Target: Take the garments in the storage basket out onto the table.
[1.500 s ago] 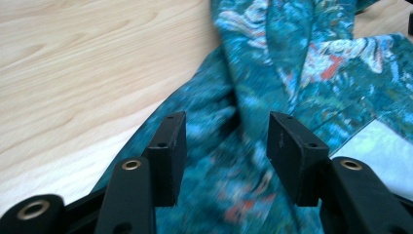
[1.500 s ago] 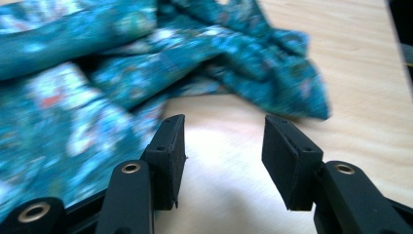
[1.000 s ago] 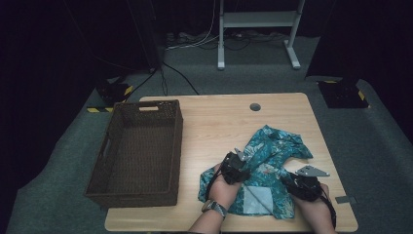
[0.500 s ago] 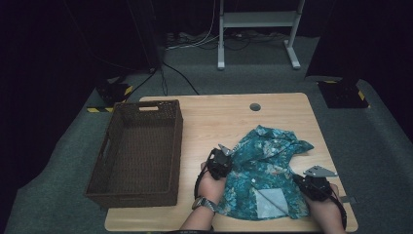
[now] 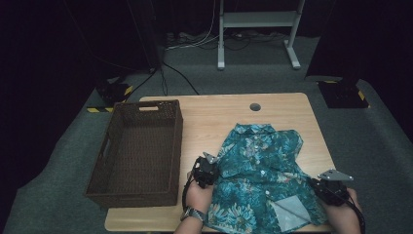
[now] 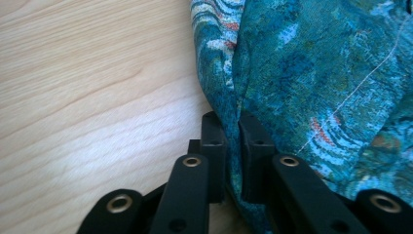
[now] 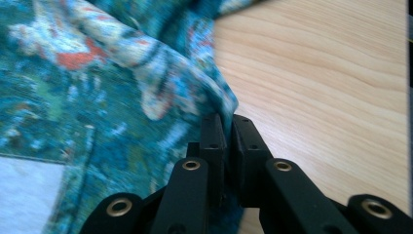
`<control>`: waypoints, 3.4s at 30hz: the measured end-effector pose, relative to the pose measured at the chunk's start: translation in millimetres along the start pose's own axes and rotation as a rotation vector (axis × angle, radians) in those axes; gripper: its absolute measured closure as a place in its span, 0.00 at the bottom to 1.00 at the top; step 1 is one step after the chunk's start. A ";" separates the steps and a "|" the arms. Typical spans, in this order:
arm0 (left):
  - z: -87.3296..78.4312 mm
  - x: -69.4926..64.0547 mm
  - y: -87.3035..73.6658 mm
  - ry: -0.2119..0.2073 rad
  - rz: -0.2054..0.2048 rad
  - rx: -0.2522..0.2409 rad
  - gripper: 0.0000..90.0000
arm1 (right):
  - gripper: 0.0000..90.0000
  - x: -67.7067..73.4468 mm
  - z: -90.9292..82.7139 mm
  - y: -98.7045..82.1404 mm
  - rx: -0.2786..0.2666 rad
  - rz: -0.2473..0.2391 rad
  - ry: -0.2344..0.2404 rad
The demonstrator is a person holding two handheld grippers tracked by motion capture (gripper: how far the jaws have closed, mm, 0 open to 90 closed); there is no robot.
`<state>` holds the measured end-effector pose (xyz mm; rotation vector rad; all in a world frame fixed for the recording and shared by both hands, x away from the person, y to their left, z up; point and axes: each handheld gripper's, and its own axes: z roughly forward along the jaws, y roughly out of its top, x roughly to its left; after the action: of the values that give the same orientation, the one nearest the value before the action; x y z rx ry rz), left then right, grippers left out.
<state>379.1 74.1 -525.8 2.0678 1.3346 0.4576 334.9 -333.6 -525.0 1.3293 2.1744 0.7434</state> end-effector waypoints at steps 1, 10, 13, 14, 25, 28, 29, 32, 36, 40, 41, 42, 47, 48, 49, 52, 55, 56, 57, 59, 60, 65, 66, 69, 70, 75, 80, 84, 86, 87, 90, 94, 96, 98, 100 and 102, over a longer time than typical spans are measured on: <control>-1.1 0.7 -0.9 0.002 -0.002 0.002 0.89 | 0.91 -1.3 -1.3 -1.3 0.002 0.006 -0.001; -15.0 -15.4 15.5 0.058 0.093 -0.070 0.66 | 0.71 -1.7 -13.1 12.1 -0.089 0.051 0.010; -10.7 -21.6 23.4 0.042 0.101 -0.074 0.60 | 0.68 7.4 -7.1 27.8 -0.113 0.042 0.028; -7.7 -22.6 24.9 0.037 0.099 -0.068 0.59 | 0.68 9.7 -2.5 33.0 -0.112 0.044 0.034; 16.6 -19.3 21.6 0.047 0.116 0.011 0.66 | 0.70 10.8 44.9 51.3 -0.022 0.061 0.048; 16.1 -18.3 19.3 0.038 0.103 0.002 0.67 | 0.78 12.2 44.7 51.3 -0.021 0.037 0.059; 15.7 -18.7 17.8 0.036 0.100 -0.005 0.68 | 0.80 13.1 44.0 50.6 -0.020 0.035 0.059; 12.8 -17.3 12.4 0.024 0.100 -0.018 0.68 | 0.81 12.6 41.1 45.2 -0.025 0.037 0.062; 6.2 -16.0 4.6 0.006 0.087 -0.017 0.67 | 0.85 11.4 33.6 35.0 -0.036 0.040 0.084; -1.1 -19.7 -3.2 0.018 0.131 -0.014 0.67 | 0.88 12.5 23.4 25.5 -0.030 0.010 0.088; -2.4 -19.5 -5.6 0.015 0.128 -0.021 0.67 | 0.88 12.2 21.1 23.0 -0.028 0.010 0.087; -3.7 -18.9 -7.9 0.011 0.123 -0.026 0.67 | 0.88 11.5 19.2 20.6 -0.028 0.014 0.088; -12.8 -20.8 -18.5 0.002 0.140 -0.025 0.67 | 0.88 11.9 7.6 8.8 -0.022 0.003 0.095; -14.7 -21.7 -21.0 0.003 0.148 -0.025 0.68 | 0.88 12.6 4.8 6.3 -0.019 -0.002 0.098; -16.3 -22.9 -23.0 -0.002 0.153 -0.025 0.68 | 0.88 13.2 2.1 4.0 -0.015 -0.005 0.100; -19.6 -26.7 -21.6 -0.005 0.170 -0.003 0.67 | 0.83 13.5 -4.1 -0.5 -0.008 -0.004 0.097; -22.0 -30.2 -9.2 -0.020 0.159 -0.044 0.61 | 0.78 9.9 -6.8 2.2 -0.034 0.010 0.081; -20.9 -30.9 -2.8 -0.019 0.153 -0.055 0.59 | 0.74 8.6 -6.7 4.7 -0.043 0.016 0.073; -18.6 -31.1 3.8 -0.016 0.142 -0.062 0.57 | 0.71 7.8 -6.0 7.9 -0.052 0.018 0.062; -9.7 -30.4 16.0 -0.015 0.119 -0.058 0.53 | 0.69 6.7 -1.9 15.6 -0.064 0.029 0.059; -4.5 -29.9 21.1 -0.015 0.118 -0.047 0.52 | 0.68 6.7 1.1 20.2 -0.066 0.032 0.059; 16.1 -27.8 29.1 -0.021 0.077 -0.003 0.47 | 0.64 11.4 19.2 39.5 -0.059 0.035 0.068; 18.3 -28.6 28.1 -0.016 0.086 0.009 0.47 | 0.64 13.0 23.4 41.6 -0.048 0.030 0.075; 21.3 -30.0 22.3 -0.009 0.110 0.019 0.47 | 0.64 16.5 34.3 43.1 -0.016 0.020 0.087; 20.8 -29.2 20.4 -0.014 0.100 0.011 0.48 | 0.64 17.2 36.0 42.5 -0.019 0.023 0.092; 16.2 -28.4 11.6 -0.024 0.101 -0.014 0.48 | 0.66 18.5 32.8 38.1 -0.023 0.028 0.107; 10.3 -26.0 4.1 -0.032 0.111 -0.022 0.49 | 0.66 20.4 26.2 29.8 -0.032 0.024 0.117; 7.4 -20.5 -0.1 -0.032 0.108 -0.033 0.49 | 0.66 20.3 21.1 25.1 -0.034 0.025 0.126; 7.1 -20.0 -0.9 -0.033 0.108 -0.036 0.50 | 0.67 14.3 17.1 25.3 -0.066 0.038 0.120; 7.1 -20.0 -1.5 -0.033 0.109 -0.040 0.50 | 0.70 8.9 15.3 25.6 -0.078 0.053 0.108; 7.0 -19.9 -3.3 -0.036 0.107 -0.052 0.50 | 0.73 -11.2 12.8 26.7 -0.096 0.106 0.070; 7.1 -19.5 -4.6 -0.036 0.107 -0.063 0.50 | 0.75 -30.4 15.7 27.8 -0.087 0.128 0.028; 7.1 -19.4 -4.9 -0.037 0.107 -0.064 0.50 | 0.75 -35.7 19.0 27.4 -0.076 0.128 0.016; 7.1 -19.2 -5.2 -0.038 0.107 -0.067 0.50 | 0.75 -38.8 22.5 26.5 -0.065 0.135 0.010; 7.2 -19.1 -5.3 -0.041 0.106 -0.068 0.50 | 0.75 -41.2 26.3 26.0 -0.061 0.146 0.012; 7.3 -18.9 -5.5 -0.041 0.107 -0.071 0.50 | 0.74 -43.0 29.8 26.6 -0.068 0.173 0.018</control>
<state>371.5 56.3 -534.1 2.0857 1.1720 0.4988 388.9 -356.5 -524.1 1.4945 2.0468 0.8901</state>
